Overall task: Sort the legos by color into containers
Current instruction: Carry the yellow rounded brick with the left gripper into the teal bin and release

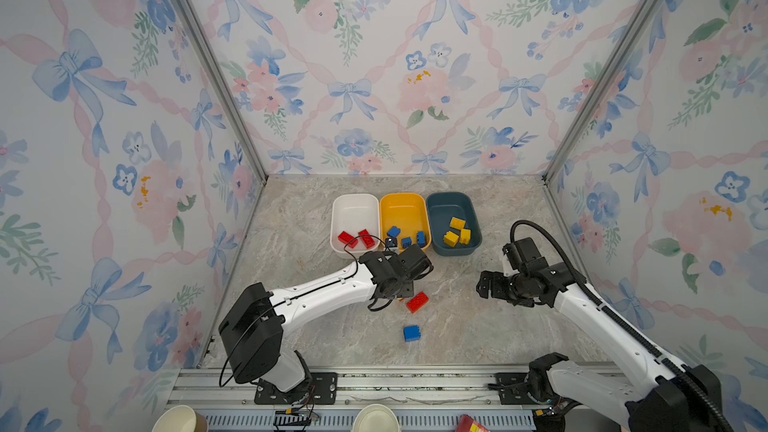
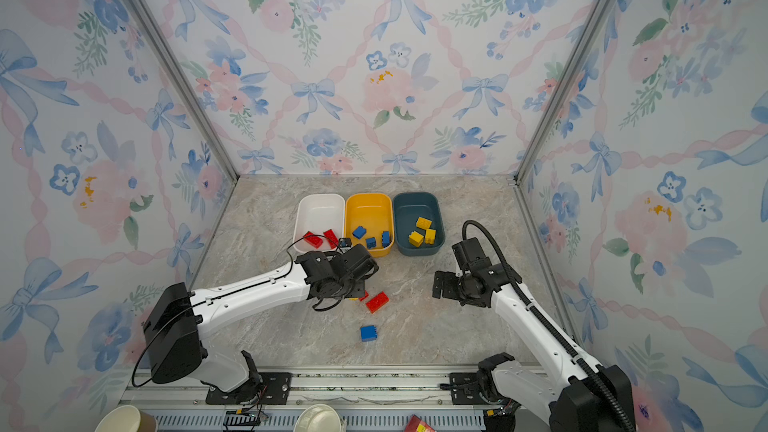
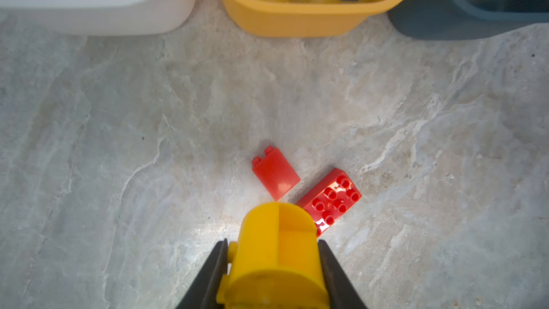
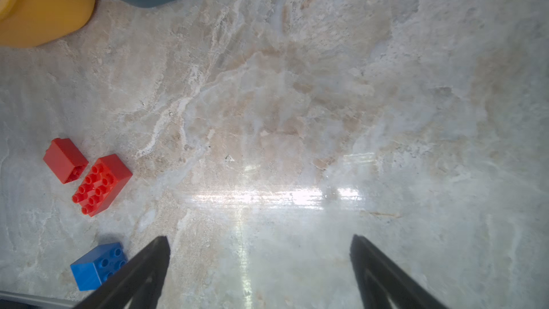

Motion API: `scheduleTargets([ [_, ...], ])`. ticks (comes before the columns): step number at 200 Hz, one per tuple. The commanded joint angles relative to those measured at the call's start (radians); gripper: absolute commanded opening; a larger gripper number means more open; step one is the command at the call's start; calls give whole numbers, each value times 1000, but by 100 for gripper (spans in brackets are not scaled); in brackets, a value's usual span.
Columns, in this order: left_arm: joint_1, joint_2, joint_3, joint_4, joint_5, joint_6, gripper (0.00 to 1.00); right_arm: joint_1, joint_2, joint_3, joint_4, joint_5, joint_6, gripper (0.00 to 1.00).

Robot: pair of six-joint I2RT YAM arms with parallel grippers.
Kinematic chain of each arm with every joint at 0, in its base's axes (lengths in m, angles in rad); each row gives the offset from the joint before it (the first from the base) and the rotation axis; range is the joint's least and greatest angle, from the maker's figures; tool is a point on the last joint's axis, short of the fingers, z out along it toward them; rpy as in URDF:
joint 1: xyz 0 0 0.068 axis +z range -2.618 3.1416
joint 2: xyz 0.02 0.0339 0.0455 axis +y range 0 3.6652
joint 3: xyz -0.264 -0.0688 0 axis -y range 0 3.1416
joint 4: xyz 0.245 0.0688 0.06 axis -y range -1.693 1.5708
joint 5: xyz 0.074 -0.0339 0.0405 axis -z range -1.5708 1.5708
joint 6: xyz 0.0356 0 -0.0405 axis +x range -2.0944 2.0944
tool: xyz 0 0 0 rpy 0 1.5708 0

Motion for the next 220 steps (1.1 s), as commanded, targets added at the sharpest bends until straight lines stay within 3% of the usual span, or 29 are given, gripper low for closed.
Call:
scheduleTargets([
  [1, 18, 101, 127, -10, -60, 117, 31, -13, -23, -26, 5, -20, 32, 98],
  [58, 63, 416, 602, -5, -89, 288, 29, -11, -36, -27, 14, -33, 51, 98],
  [123, 114, 732, 1014, -8, -19, 374, 28, -3, -65, -14, -10, -20, 66, 98],
  [198, 161, 967, 1266, -2, -10, 423, 29, 2, -69, -16, -15, -14, 76, 99],
  [220, 167, 977, 1269, 8, -10, 430, 44, 3, -69, -19, -16, -14, 75, 99],
])
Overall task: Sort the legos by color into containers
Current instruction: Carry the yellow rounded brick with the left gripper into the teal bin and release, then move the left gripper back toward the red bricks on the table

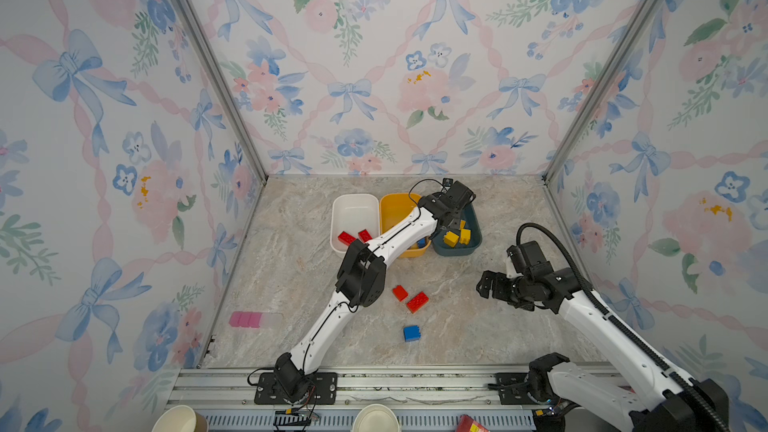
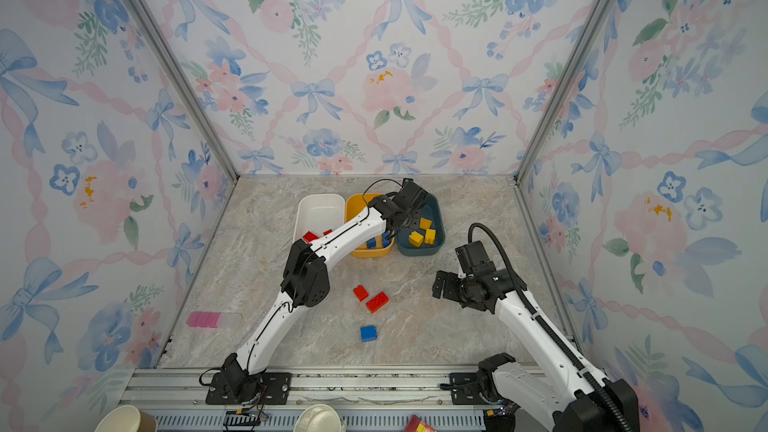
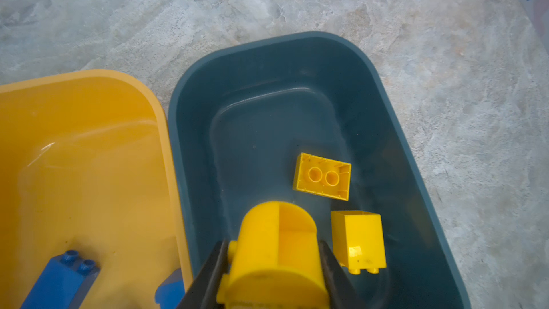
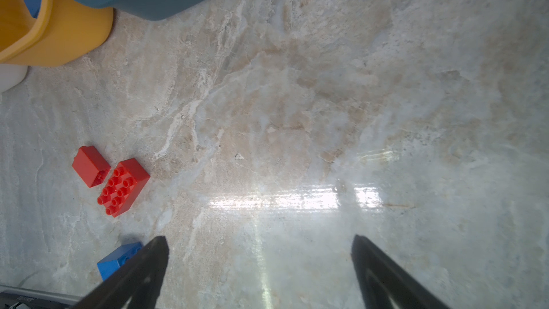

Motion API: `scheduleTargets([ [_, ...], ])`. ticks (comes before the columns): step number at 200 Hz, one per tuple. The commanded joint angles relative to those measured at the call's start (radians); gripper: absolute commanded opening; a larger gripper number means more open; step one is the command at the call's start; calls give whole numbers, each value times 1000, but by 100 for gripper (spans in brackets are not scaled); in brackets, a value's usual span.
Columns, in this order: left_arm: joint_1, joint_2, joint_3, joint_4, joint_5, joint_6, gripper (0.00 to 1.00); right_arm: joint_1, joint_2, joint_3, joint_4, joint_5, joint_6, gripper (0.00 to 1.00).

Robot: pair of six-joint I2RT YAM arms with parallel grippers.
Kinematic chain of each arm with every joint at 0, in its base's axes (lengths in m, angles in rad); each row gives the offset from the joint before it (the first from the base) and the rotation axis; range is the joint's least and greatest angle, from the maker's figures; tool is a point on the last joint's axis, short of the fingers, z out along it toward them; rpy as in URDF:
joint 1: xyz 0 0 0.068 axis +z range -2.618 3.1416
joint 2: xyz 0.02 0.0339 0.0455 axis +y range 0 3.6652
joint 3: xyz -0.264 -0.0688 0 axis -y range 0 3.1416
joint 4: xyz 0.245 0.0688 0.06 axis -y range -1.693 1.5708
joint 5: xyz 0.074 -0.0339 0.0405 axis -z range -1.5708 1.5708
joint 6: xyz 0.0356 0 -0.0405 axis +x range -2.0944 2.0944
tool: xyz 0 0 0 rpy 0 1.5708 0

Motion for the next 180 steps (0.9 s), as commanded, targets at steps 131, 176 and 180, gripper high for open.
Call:
scheduleTargets([
  [131, -16, -91, -64, -6, 18, 41, 68, 7, -4, 13, -31, 16, 6, 100],
  [176, -46, -205, -212, -7, 0, 32, 71, 8, -1, 12, -31, 18, 3, 100],
  [180, -49, -214, -226, -6, -1, 31, 72, 8, -1, 13, -31, 18, 2, 100],
])
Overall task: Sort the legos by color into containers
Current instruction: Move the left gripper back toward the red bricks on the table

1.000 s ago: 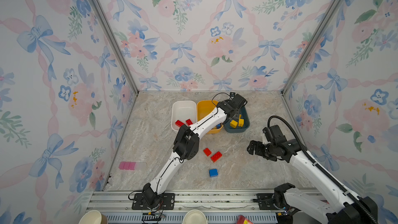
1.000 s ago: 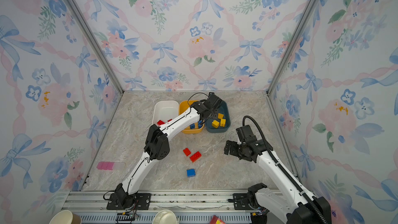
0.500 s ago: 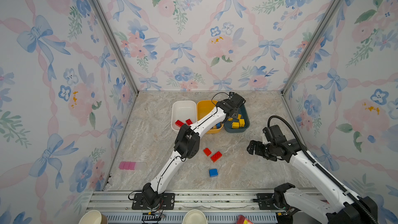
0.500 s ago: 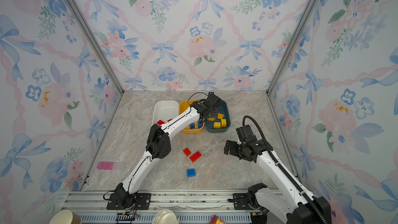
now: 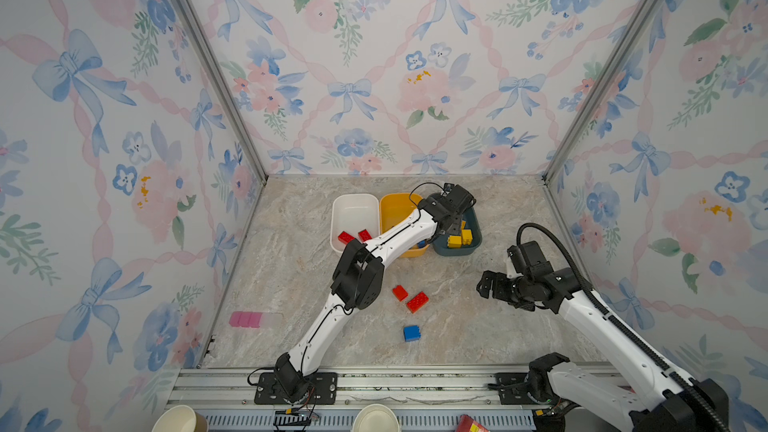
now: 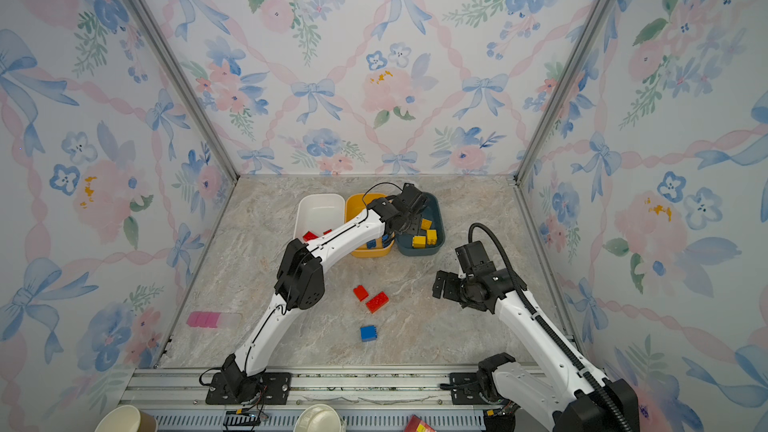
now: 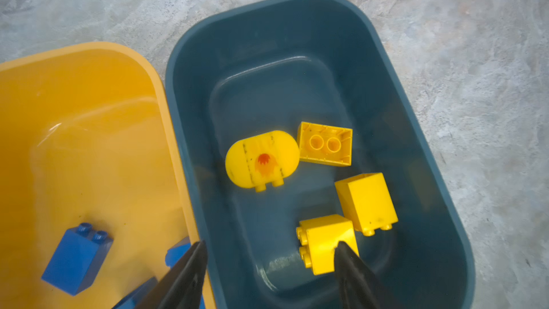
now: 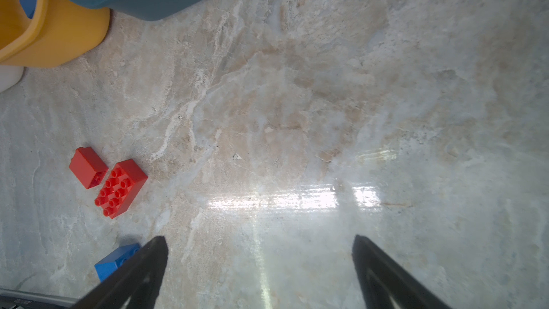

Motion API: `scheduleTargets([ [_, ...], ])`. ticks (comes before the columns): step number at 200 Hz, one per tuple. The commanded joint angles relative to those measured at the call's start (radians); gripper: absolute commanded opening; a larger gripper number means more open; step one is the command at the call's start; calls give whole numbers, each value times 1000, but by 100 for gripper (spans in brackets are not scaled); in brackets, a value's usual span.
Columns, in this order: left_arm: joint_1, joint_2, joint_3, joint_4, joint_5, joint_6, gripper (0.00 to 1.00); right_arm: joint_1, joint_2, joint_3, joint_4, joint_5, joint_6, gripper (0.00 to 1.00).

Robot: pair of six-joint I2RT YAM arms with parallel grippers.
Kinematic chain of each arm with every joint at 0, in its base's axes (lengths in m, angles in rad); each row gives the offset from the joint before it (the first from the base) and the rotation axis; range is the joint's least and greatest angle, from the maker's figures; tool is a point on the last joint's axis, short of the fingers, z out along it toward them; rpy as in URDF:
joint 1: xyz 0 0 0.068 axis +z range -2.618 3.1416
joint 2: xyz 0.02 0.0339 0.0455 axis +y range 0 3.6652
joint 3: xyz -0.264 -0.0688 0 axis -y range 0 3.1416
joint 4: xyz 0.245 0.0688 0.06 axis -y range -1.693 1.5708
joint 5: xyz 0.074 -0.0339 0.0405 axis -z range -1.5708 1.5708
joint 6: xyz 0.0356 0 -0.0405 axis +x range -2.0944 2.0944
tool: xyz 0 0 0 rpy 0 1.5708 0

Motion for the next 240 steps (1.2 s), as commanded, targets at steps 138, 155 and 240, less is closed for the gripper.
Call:
scheduleTargets([
  [138, -71, -525, -680, 0, -16, -213, 82, 0, 3, 29, -26, -5, -29, 97],
  [155, -72, -582, -759, 0, -3, -254, 82, 1, 10, 34, -20, -17, -39, 97],
  [240, -51, -772, -1069, 0, 82, -457, 87, -2, 53, 32, 49, -102, -75, 97],
])
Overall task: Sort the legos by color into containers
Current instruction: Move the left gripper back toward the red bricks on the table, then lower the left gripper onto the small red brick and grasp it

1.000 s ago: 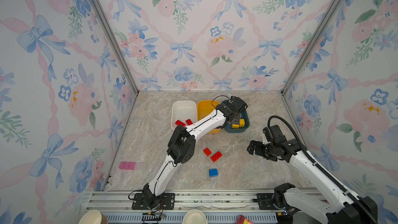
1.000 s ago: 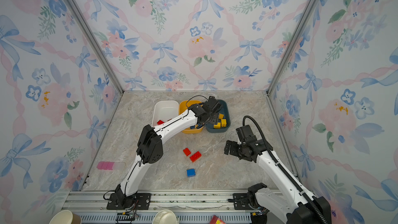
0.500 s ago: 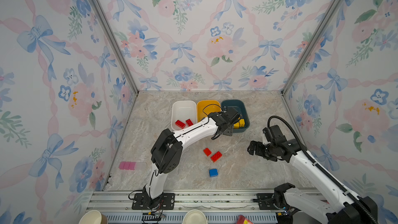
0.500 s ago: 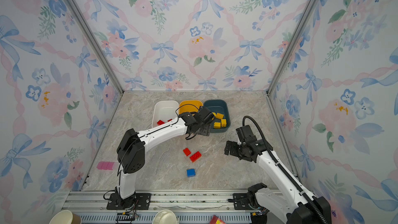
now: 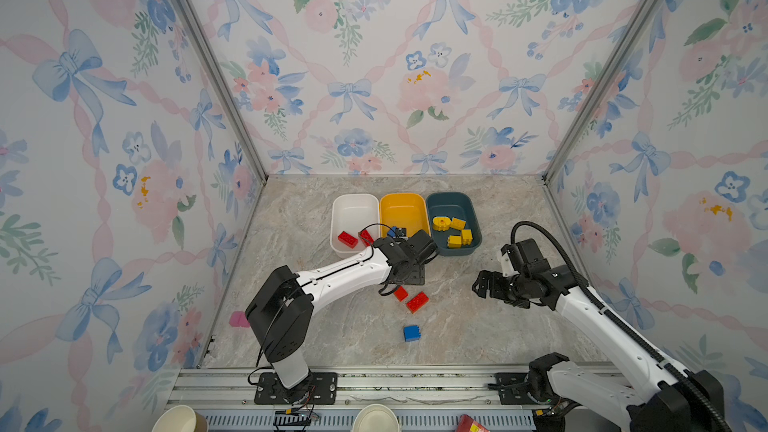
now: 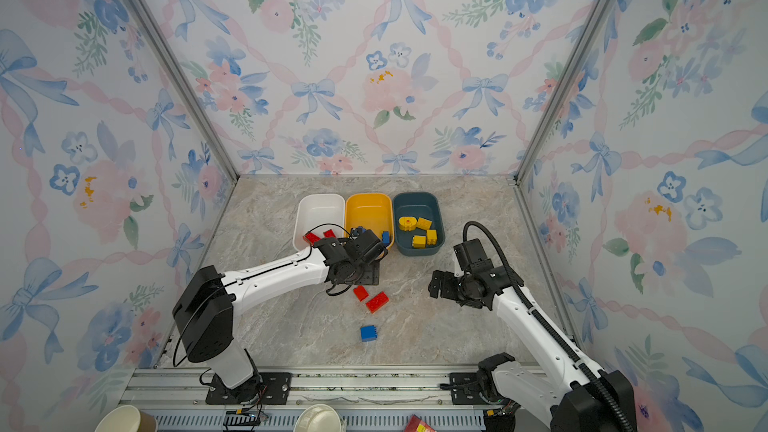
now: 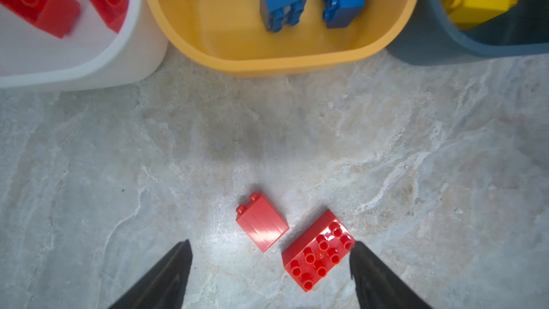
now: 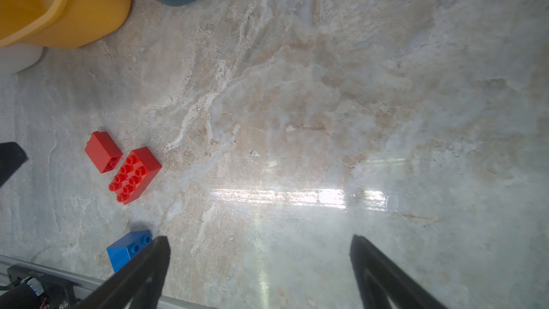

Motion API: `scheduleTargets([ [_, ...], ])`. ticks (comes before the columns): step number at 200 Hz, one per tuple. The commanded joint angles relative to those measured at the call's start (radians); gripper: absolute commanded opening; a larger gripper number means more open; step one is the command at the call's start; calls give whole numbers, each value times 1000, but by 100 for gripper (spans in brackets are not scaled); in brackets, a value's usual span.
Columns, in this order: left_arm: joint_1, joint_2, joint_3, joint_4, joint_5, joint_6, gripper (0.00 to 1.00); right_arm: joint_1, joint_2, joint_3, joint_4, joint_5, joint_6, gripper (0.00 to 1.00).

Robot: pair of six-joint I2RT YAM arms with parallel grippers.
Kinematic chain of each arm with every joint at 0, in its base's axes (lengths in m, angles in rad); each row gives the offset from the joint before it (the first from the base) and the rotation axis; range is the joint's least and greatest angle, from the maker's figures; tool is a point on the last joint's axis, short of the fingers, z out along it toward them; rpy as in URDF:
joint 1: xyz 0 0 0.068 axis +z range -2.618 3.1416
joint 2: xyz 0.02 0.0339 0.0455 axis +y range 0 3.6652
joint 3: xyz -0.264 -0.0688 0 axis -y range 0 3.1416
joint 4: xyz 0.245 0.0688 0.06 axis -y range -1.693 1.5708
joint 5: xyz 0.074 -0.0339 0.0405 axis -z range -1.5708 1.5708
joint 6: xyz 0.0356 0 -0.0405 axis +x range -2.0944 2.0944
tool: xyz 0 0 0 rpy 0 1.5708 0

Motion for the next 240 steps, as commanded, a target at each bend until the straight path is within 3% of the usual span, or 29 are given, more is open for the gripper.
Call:
scheduleTargets([
  [1, 14, -43, -49, -6, 36, -95, 87, 0, 13, 24, 19, -26, -24, 97],
  [33, 36, -36, -76, 13, 98, -158, 93, -2, 28, 21, 37, -40, -29, 97],
  [66, 43, 13, -53, 16, 143, -227, 92, -2, 31, 17, 45, -44, -38, 97],
  [158, 59, 117, -26, 15, 253, -401, 81, -58, 33, -12, 70, -92, -71, 97],
  [240, 51, 193, -7, 13, 218, -444, 69, -136, 9, -46, 68, -136, -102, 97],
])
